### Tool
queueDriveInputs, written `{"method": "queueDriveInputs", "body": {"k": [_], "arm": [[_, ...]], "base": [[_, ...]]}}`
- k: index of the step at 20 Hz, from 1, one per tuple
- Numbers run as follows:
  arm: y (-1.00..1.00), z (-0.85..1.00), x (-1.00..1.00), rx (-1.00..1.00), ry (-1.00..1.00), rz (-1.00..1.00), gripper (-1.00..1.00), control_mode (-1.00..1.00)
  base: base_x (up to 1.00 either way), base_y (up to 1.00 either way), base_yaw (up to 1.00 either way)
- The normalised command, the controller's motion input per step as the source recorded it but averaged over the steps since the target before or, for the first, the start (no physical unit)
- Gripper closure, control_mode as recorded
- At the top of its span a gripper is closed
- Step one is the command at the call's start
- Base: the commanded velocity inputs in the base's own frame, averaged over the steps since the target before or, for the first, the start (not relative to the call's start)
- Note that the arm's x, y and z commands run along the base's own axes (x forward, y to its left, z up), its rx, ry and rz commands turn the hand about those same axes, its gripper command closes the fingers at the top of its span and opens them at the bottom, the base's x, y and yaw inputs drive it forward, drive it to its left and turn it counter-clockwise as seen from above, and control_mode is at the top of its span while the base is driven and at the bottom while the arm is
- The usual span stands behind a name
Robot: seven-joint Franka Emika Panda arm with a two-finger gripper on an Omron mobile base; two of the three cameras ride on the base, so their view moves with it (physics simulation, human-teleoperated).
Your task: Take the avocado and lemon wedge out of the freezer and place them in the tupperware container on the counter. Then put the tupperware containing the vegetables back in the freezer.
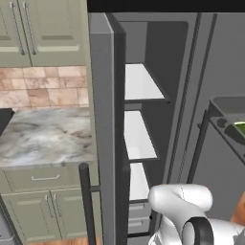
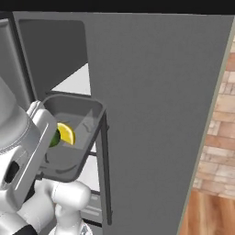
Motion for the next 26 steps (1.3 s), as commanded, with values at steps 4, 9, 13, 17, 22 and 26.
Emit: {"method": "queueDriveInputs", "body": {"k": [4,9,13,17,22,26], "arm": [[0.37,0.0,0.0,-0.07,-0.08,0.0,1.0,-1.0],[0.67,0.03,-0.1,-0.09,-0.24,0.01,1.0,-1.0],[0.56,0.06,-0.03,-0.02,-0.2,0.03,1.0,-1.0],[0.42,0.04,0.46,0.0,-0.06,0.0,1.0,-1.0],[0.22,0.0,0.96,0.0,0.0,0.0,1.0,-1.0],[0.03,0.0,1.0,0.0,0.0,0.0,1.0,-1.0]], "base": [[0.03,0.41,-0.03],[0.0,0.0,0.0],[0.0,0.0,0.0],[0.0,0.0,0.0],[0.0,0.0,0.0],[0.0,0.0,0.0]]}}
